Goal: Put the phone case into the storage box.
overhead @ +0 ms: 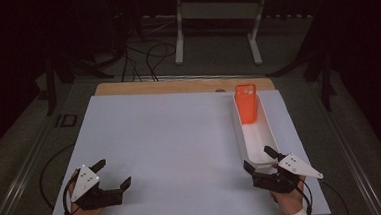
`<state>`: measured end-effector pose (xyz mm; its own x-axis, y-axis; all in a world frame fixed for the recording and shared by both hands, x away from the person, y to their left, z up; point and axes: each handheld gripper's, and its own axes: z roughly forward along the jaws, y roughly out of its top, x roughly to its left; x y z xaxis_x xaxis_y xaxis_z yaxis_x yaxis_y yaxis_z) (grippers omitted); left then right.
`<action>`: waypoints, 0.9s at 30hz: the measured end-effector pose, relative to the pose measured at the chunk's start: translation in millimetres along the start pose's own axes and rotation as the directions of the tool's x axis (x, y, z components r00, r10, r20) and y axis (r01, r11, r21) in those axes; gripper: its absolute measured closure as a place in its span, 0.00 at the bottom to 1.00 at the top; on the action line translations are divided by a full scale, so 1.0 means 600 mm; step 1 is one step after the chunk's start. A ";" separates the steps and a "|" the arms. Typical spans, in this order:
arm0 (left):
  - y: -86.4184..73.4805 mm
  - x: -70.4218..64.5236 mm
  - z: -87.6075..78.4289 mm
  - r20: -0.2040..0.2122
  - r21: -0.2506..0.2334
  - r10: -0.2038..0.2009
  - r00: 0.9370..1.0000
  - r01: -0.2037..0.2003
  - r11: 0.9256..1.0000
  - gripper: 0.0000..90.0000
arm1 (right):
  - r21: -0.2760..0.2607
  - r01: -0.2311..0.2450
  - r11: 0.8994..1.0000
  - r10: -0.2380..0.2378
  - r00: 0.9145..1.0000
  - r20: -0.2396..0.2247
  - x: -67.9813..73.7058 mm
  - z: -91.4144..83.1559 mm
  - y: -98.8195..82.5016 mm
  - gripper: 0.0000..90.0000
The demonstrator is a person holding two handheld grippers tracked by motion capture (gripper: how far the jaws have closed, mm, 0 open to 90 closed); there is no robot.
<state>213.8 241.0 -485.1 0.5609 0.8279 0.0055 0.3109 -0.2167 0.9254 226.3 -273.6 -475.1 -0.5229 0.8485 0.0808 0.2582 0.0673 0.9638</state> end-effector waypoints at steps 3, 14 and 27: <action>0.000 -0.001 -0.001 -0.005 -0.006 0.000 1.000 0.000 1.000 0.00 | -0.003 0.003 1.000 -0.003 1.000 0.003 0.001 -0.003 -0.003 0.09; 0.000 -0.006 -0.003 -0.006 -0.010 0.008 1.000 -0.008 1.000 0.00 | -0.002 0.007 1.000 -0.007 1.000 0.010 0.002 -0.014 -0.013 0.09; -0.002 -0.006 -0.003 -0.014 -0.002 0.004 1.000 -0.005 1.000 0.00 | -0.001 0.002 1.000 -0.002 1.000 0.010 -0.001 -0.015 -0.016 0.09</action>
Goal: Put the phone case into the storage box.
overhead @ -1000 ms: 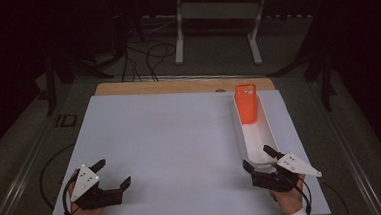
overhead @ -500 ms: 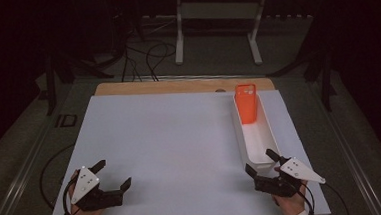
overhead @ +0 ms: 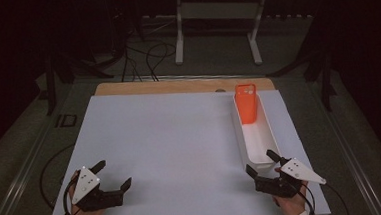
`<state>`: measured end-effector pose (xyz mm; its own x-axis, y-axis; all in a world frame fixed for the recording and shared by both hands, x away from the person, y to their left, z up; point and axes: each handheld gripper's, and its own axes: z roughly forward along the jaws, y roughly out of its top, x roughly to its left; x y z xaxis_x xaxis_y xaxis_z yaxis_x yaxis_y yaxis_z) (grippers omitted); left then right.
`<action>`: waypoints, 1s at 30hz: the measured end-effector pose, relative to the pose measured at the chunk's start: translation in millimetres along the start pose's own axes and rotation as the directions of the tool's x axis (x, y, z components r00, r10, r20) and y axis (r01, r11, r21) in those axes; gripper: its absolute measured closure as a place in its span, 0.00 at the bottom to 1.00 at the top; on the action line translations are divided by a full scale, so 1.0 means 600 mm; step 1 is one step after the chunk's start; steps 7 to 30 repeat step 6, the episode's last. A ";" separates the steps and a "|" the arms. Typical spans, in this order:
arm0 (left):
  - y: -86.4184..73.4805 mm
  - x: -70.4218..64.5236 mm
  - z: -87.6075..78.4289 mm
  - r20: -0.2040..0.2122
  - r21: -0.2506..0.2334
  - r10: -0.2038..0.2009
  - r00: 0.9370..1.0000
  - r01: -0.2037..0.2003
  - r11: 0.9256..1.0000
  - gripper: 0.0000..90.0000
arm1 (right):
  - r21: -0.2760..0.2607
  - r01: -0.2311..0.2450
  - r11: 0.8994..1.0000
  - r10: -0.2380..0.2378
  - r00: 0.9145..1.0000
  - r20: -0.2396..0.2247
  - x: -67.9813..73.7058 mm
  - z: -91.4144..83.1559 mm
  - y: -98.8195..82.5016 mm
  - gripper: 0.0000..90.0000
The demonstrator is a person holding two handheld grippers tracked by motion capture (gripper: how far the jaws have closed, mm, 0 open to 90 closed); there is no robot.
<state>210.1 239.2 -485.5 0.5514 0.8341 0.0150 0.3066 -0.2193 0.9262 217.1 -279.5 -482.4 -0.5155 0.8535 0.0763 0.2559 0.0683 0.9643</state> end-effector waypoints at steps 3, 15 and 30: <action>0.000 0.000 0.000 -0.001 0.001 -0.001 1.000 0.001 1.000 0.00 | 0.000 0.002 1.000 -0.002 1.000 -0.003 0.000 0.000 0.000 0.09; 0.000 0.000 0.000 -0.003 0.003 -0.001 1.000 0.001 1.000 0.00 | -0.002 0.000 1.000 0.000 1.000 -0.005 0.001 0.001 0.000 0.09; 0.000 0.000 0.000 -0.003 0.003 -0.001 1.000 0.001 1.000 0.00 | -0.002 0.000 1.000 0.000 1.000 -0.005 0.001 0.001 0.000 0.09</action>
